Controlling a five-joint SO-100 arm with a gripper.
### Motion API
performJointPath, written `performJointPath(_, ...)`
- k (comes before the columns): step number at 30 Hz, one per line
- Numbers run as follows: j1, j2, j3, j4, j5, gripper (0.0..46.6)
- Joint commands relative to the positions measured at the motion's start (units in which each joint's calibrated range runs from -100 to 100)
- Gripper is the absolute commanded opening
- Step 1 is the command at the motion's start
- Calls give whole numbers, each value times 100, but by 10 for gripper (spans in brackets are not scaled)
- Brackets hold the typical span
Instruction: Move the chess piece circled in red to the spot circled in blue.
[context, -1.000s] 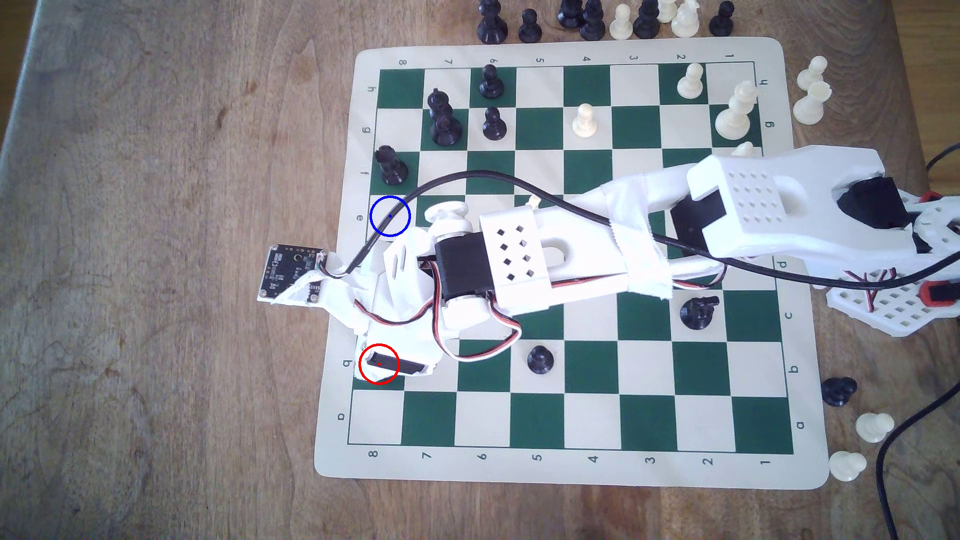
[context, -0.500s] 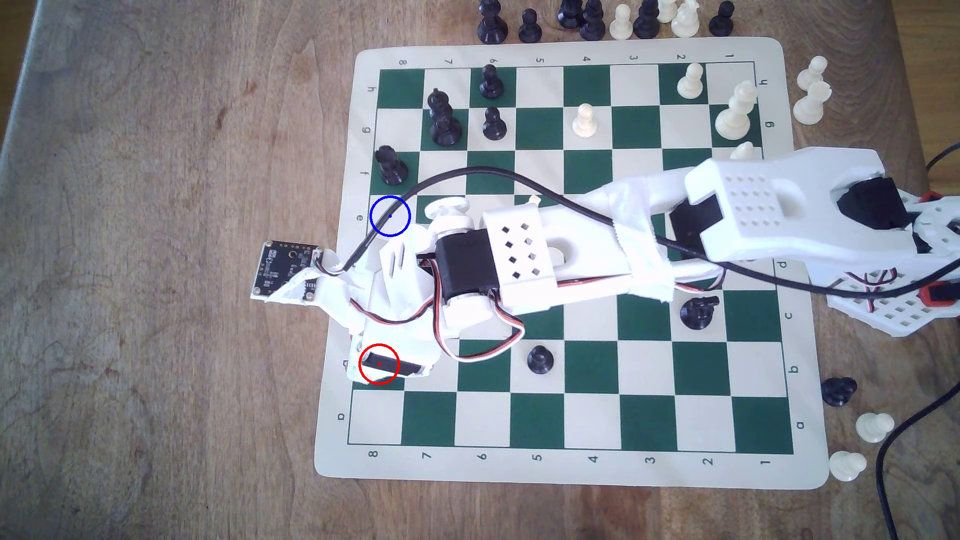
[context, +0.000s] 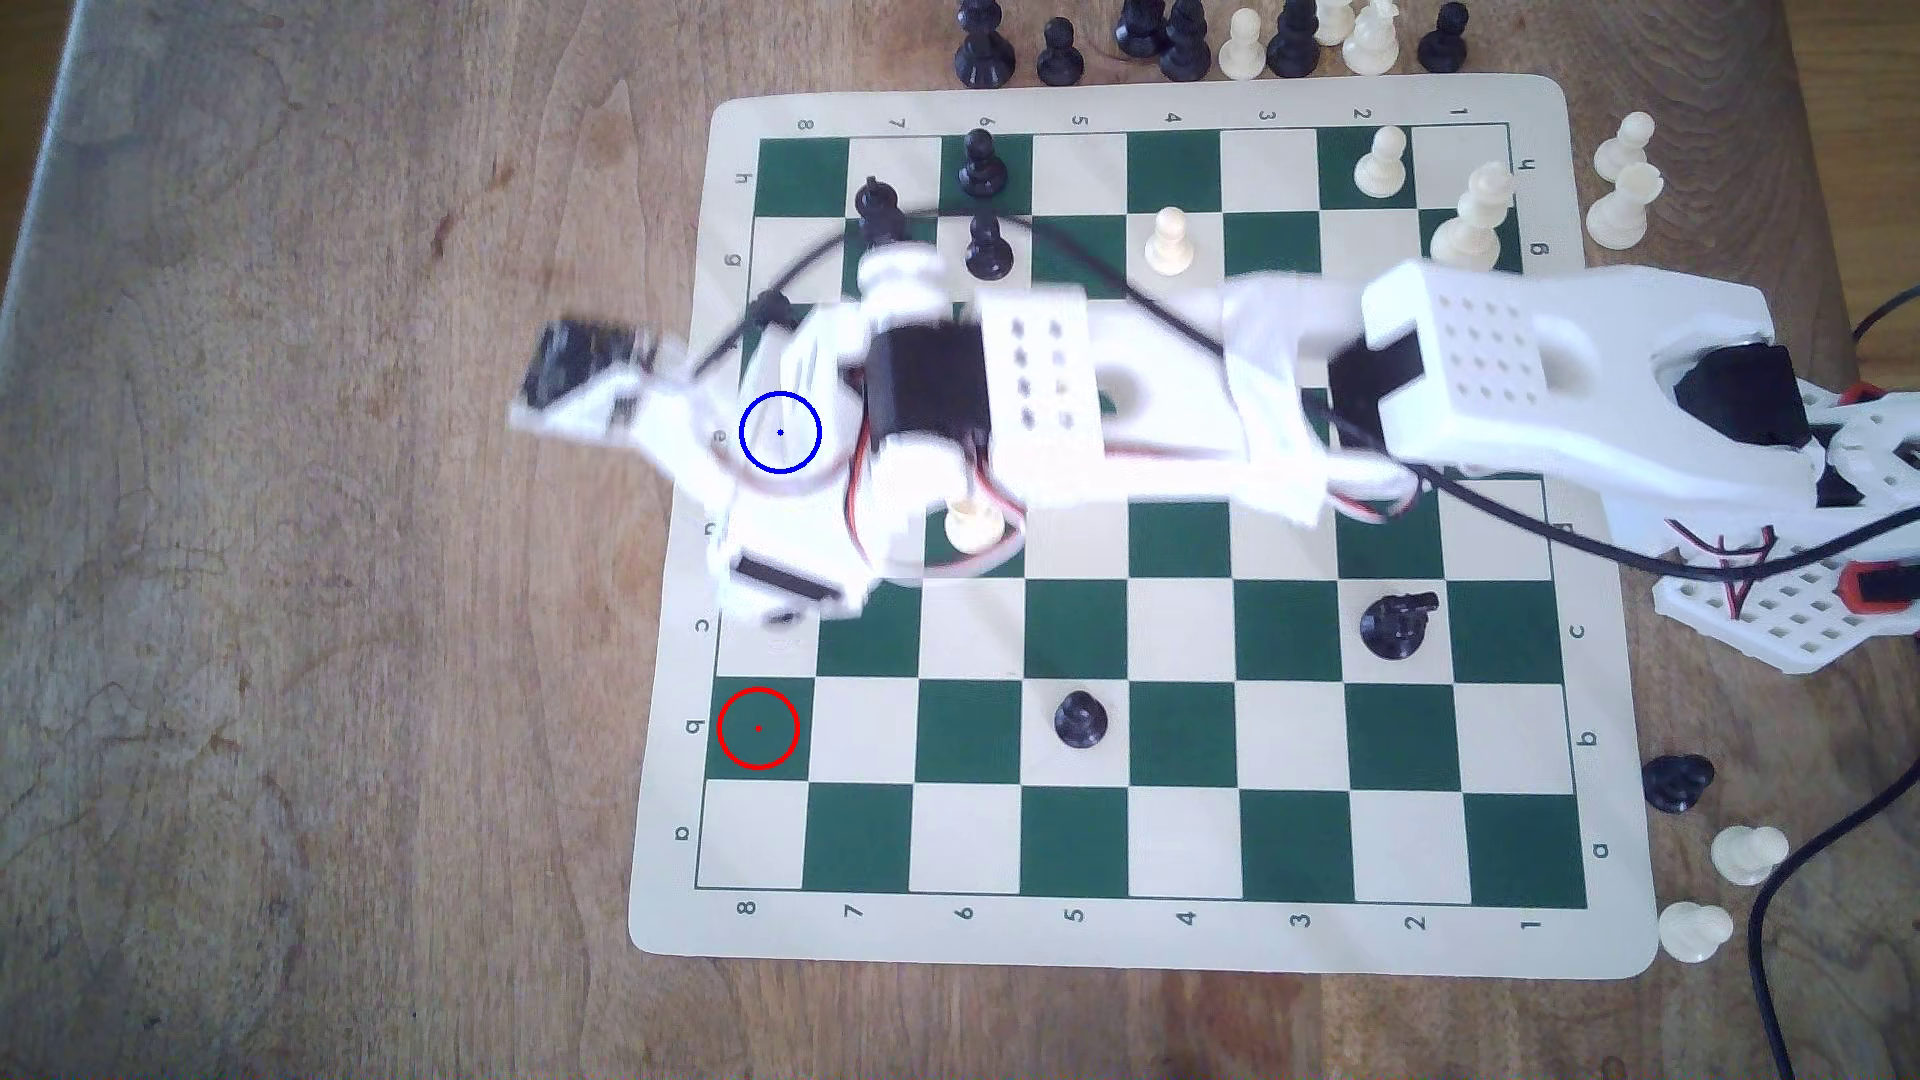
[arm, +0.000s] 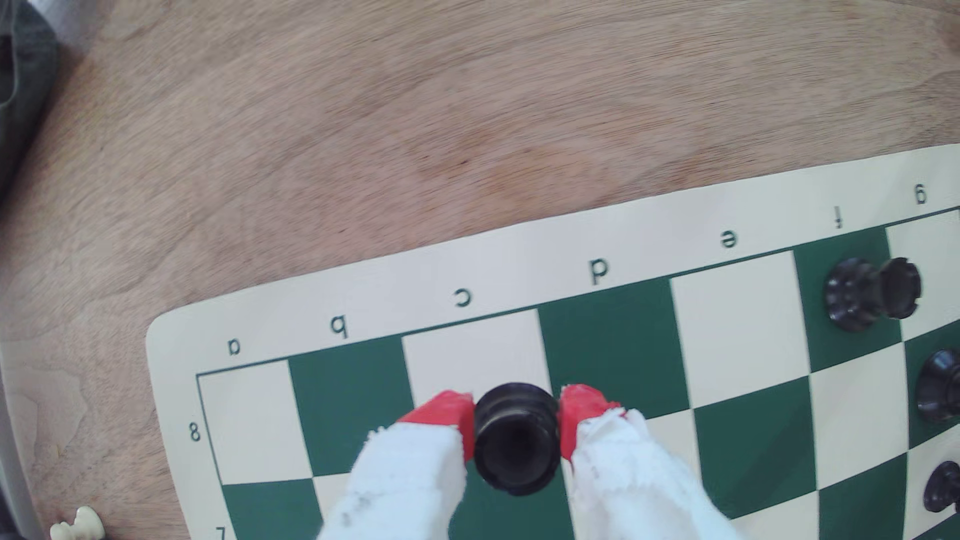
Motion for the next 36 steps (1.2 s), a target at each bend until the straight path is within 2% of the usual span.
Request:
performJointPath(1,350,-1167,-454,125,83,20)
performJointPath(4,475,-1371,-91,133,151,20)
performJointPath(10,522,-2050,1504,-637,205,26)
performJointPath(16,804,-2076,2139,-1169,332,26)
performJointPath(22,1031,-1779,2166,-1447,361,26)
performJointPath(36,991,-1099,2166,-1767,391,26)
